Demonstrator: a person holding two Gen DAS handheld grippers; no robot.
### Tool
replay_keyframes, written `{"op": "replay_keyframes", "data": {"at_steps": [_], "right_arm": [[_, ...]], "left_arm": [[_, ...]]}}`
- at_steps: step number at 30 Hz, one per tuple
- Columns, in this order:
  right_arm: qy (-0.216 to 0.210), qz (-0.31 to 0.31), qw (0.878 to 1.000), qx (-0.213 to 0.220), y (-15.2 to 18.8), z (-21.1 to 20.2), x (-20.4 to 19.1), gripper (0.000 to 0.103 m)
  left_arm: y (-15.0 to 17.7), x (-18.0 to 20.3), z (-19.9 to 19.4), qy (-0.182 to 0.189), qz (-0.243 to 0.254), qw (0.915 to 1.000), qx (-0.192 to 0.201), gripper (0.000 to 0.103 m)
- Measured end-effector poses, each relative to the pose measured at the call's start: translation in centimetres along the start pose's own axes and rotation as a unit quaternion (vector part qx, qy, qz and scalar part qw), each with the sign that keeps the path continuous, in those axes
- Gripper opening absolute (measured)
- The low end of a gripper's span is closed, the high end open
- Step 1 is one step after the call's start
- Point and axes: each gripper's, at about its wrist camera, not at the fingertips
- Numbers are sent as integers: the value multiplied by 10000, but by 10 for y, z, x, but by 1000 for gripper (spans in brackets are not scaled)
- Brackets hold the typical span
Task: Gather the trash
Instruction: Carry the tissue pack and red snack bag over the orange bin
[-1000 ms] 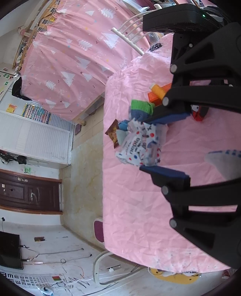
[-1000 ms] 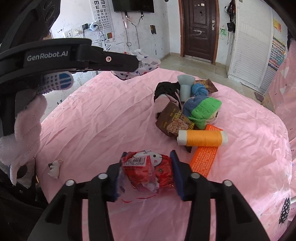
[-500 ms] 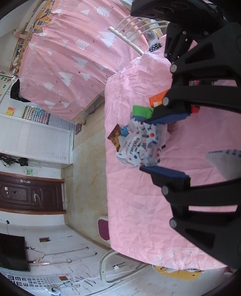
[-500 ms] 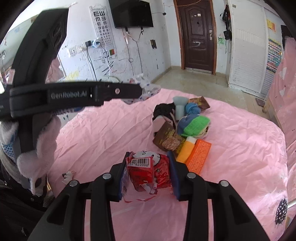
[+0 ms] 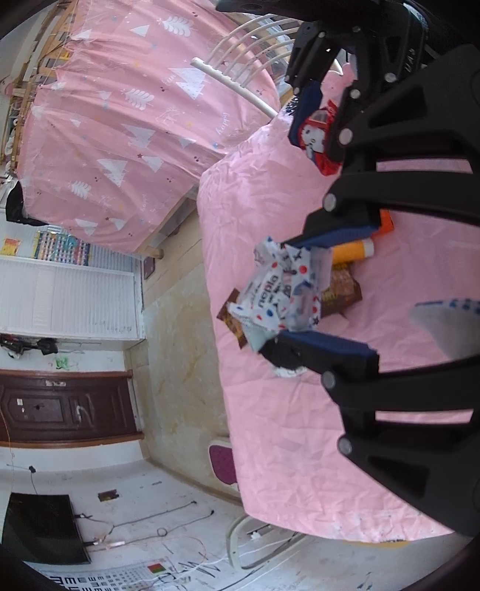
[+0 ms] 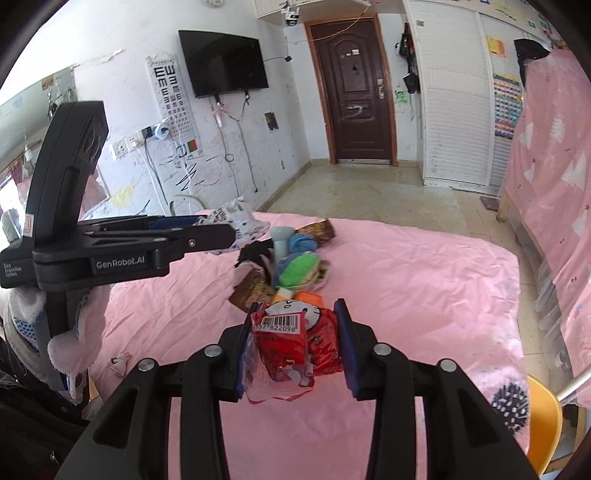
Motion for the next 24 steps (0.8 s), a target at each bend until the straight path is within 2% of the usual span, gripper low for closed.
{"op": "replay_keyframes", "data": {"at_steps": [12, 24], "right_arm": [[323, 519, 9978, 240, 16, -30, 68, 29], [910, 990, 9905, 281, 44, -59, 145, 29]], "left_arm": [[-10, 56, 30, 66, 473, 9986, -243, 40], [-16, 130, 76, 380, 1079, 9917, -593, 40]]}}
Point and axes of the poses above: each gripper's, at about its wrist camera, not at the fingertips, and z roughly the way its jaws point, x to its right, y to its underside, and after that the axes turned 13 degrees about y, right-handed
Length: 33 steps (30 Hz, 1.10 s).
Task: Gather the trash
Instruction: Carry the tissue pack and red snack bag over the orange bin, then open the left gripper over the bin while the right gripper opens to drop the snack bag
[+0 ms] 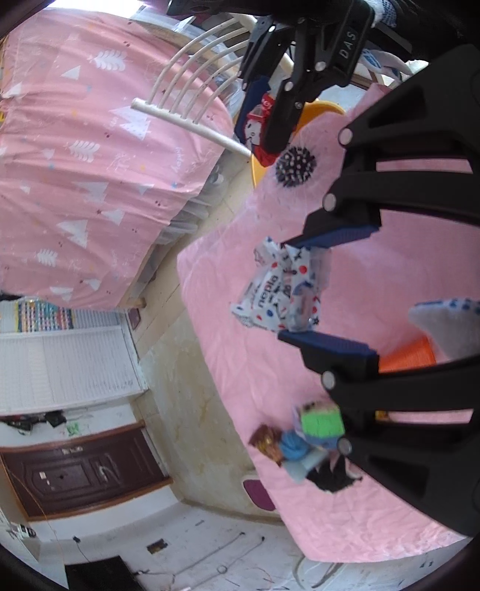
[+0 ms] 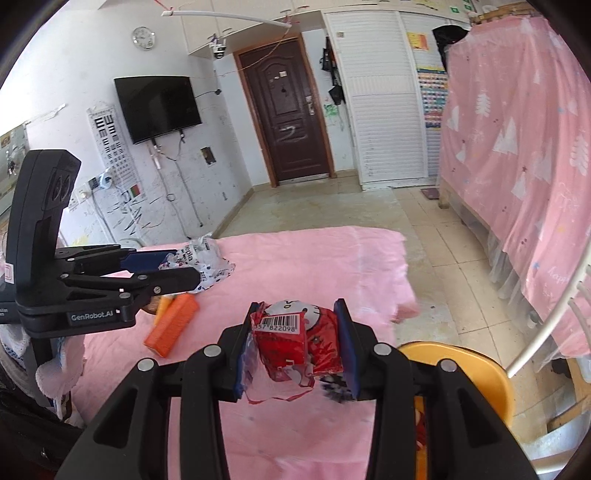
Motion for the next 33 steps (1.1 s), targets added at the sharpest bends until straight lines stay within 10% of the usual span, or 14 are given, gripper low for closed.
{"op": "replay_keyframes", "data": {"at_steps": [29, 33], "right_arm": [[807, 723, 9917, -687, 67, 43, 130, 33], [830, 829, 9903, -750, 72, 46, 139, 35]], "left_arm": [[-38, 143, 115, 805, 830, 9918, -553, 41], [-38, 149, 122, 916, 821, 9905, -609, 58]]}}
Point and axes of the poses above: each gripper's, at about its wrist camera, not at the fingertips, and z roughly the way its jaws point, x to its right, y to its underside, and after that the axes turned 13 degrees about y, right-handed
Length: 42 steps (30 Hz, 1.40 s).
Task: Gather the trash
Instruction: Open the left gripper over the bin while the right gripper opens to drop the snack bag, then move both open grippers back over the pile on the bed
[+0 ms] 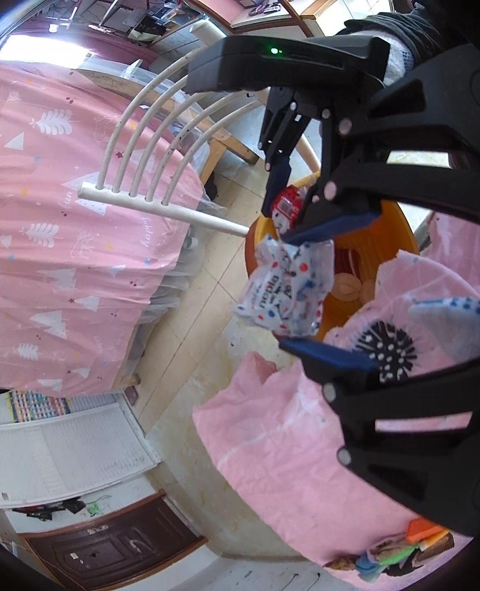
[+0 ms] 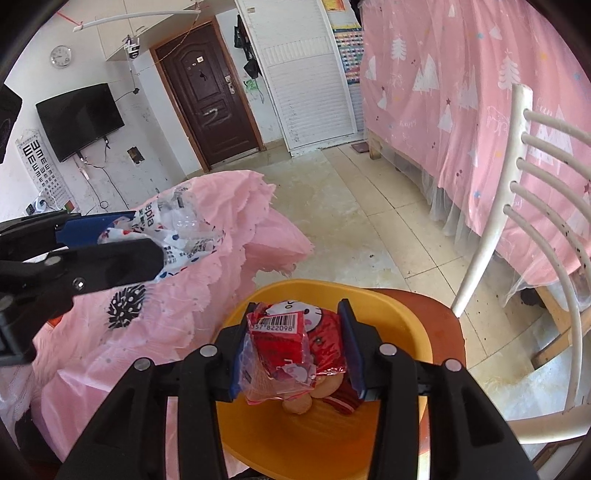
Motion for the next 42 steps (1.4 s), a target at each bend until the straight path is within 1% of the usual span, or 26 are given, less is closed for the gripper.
{"op": "replay_keyframes", "data": {"at_steps": [1, 3, 10, 12, 15, 21, 23, 25, 29, 30, 33, 42], "right_arm": [[5, 17, 10000, -3, 0, 0, 2, 36], [9, 33, 10000, -6, 2, 0, 4, 38], [38, 7, 10000, -25, 3, -3, 1, 43], [52, -6, 10000, -20, 2, -4, 1, 44], [89, -19, 10000, -13, -1, -7, -2, 46], [137, -76, 9998, 126, -11, -17, -16, 48], [125, -107, 9996, 221, -17, -23, -25, 49], [98, -137, 9993, 325, -24, -30, -34, 53], [33, -298, 9986, 439, -34, -38, -58, 57], [10, -353, 9984, 450, -36, -39, -65, 58], [-86, -490, 9976, 472, -40, -41, -88, 59], [-254, -908, 9946, 429, -50, -38, -147, 61]], "left_arm": [[-1, 1, 1, 20, -9, 10000, -4, 62], [-1, 1, 1, 35, -13, 10000, -3, 63], [-1, 0, -8, 38, -72, 9999, 61, 64], [0, -2, -14, 43, -94, 9999, 105, 64], [1, -6, -23, 25, -147, 9997, 179, 67], [6, -19, -47, 3, -284, 9988, 395, 67], [8, -24, -58, -19, -332, 9982, 505, 67], [11, -30, -69, -47, -380, 9975, 600, 67], [17, -41, -87, -95, -482, 9960, 749, 68], [19, -44, -91, -112, -505, 9956, 785, 68], [28, -54, -107, -168, -591, 9940, 904, 74], [59, -102, -154, -454, -1008, 9860, 1250, 74]]}}
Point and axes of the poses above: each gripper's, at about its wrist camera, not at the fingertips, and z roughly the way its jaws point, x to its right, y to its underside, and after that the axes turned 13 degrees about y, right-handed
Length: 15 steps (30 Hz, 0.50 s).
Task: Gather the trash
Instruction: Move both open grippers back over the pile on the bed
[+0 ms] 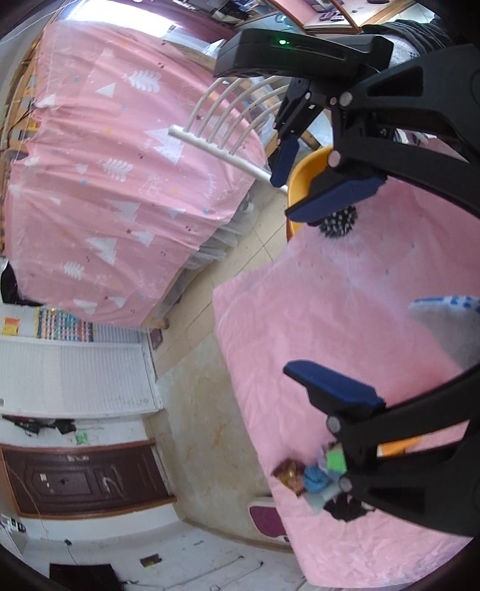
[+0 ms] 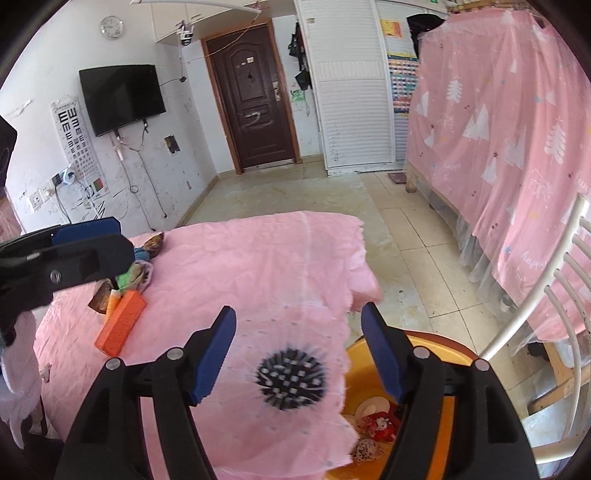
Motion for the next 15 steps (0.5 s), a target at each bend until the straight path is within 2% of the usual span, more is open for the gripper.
{"op": "replay_keyframes", "data": {"at_steps": [6, 15], "right_arm": [[-114, -253, 9996, -54, -10, 8, -38, 62], [-312, -594, 9977, -100, -17, 18, -87, 64]], "left_arm": [[8, -46, -26, -189, -368, 9991, 120, 74], [21, -94, -51, -550, -726, 9957, 186, 75]]}}
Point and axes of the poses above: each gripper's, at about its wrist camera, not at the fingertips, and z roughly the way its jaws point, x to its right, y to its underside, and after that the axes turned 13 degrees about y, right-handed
